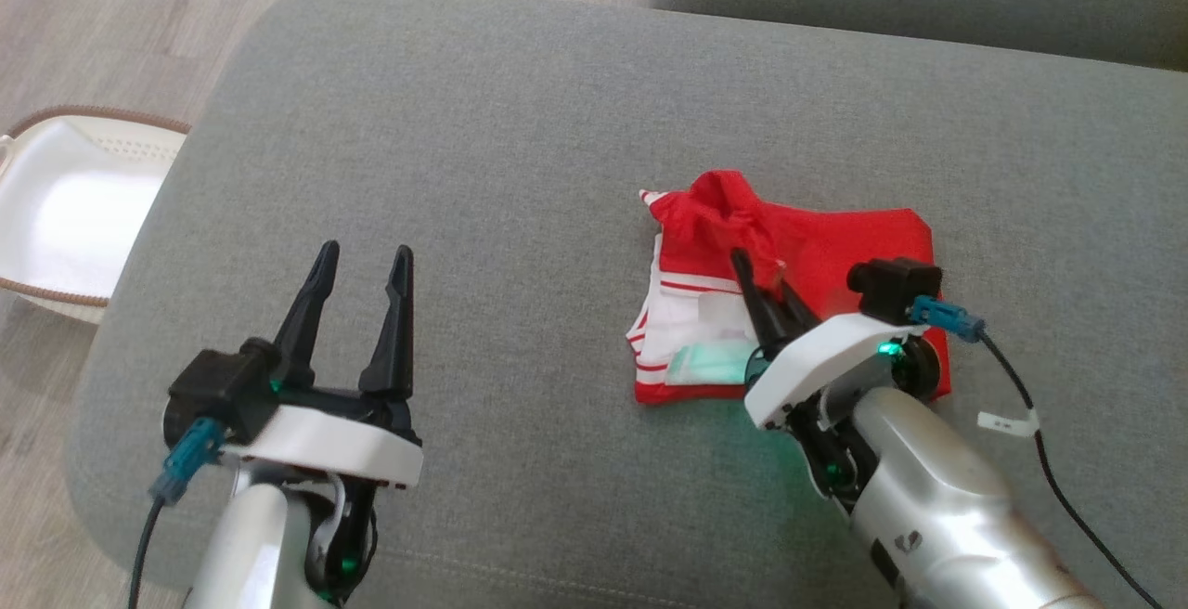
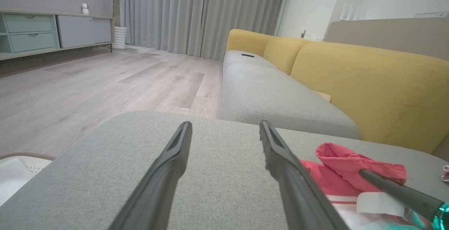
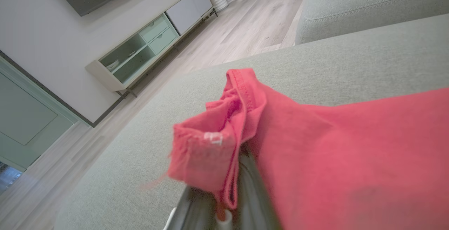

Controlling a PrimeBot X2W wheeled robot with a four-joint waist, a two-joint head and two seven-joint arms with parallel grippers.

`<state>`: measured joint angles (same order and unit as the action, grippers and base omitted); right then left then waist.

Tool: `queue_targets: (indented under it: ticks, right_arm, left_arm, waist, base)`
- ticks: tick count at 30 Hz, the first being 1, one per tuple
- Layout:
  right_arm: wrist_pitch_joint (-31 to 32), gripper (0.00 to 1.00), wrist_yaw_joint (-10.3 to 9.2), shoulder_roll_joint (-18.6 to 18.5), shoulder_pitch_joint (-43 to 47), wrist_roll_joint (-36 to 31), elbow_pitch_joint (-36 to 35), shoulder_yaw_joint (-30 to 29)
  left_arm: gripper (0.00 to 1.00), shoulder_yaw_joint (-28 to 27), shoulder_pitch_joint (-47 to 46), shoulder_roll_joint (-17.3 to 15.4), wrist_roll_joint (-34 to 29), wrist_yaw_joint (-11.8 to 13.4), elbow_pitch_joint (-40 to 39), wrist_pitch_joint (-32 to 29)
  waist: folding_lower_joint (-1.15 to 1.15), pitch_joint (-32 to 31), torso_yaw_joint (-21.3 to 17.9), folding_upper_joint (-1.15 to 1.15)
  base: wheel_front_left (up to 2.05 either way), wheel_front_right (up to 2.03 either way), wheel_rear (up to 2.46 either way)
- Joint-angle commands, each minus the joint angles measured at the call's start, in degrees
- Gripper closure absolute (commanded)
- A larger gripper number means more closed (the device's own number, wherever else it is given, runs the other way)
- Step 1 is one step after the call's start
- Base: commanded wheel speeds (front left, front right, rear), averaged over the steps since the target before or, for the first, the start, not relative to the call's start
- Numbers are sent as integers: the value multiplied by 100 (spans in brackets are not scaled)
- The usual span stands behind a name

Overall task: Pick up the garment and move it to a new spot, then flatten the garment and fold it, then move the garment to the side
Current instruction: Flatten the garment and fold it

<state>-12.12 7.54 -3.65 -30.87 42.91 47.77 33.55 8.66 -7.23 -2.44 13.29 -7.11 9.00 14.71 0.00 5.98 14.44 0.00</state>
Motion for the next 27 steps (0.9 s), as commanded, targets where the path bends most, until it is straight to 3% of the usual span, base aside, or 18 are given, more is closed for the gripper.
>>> queue_targets:
  ticks: [1,3,4,5,20,27]
  right_arm:
    - [-102,100,-5,77,10,67,-122,161]
    - [-122,100,-5,77,15,128,-83,247]
    - [-114,91,-5,77,22,161,-70,320]
    - [-85,0,-5,77,39,217,-47,380]
    - [464,0,-5,77,101,1408,-873,1835]
    - [-18,0,-5,77,-411,1172,-636,1699]
  left_arm:
    - [0,-146,-124,-43,33,-18,-186,29]
    - [0,-147,-120,-43,31,-19,-181,29]
    - [0,-147,-119,-43,28,-19,-176,29]
    - [0,-149,-117,-43,25,-19,-171,29]
    - [0,-106,-169,-43,50,-30,-130,29]
    - [0,-274,-176,-43,22,-31,-235,29]
  waist:
    - [0,4,13,0]
    - [0,4,21,0]
    - [0,2,22,0]
    - [0,-2,19,0]
    - [0,3,-200,0]
    - [0,-83,-560,0]
  base:
    - [0,0,0]
    - [0,0,0]
    - [0,0,0]
    - [0,0,0]
    - [0,0,0]
    - [0,0,0]
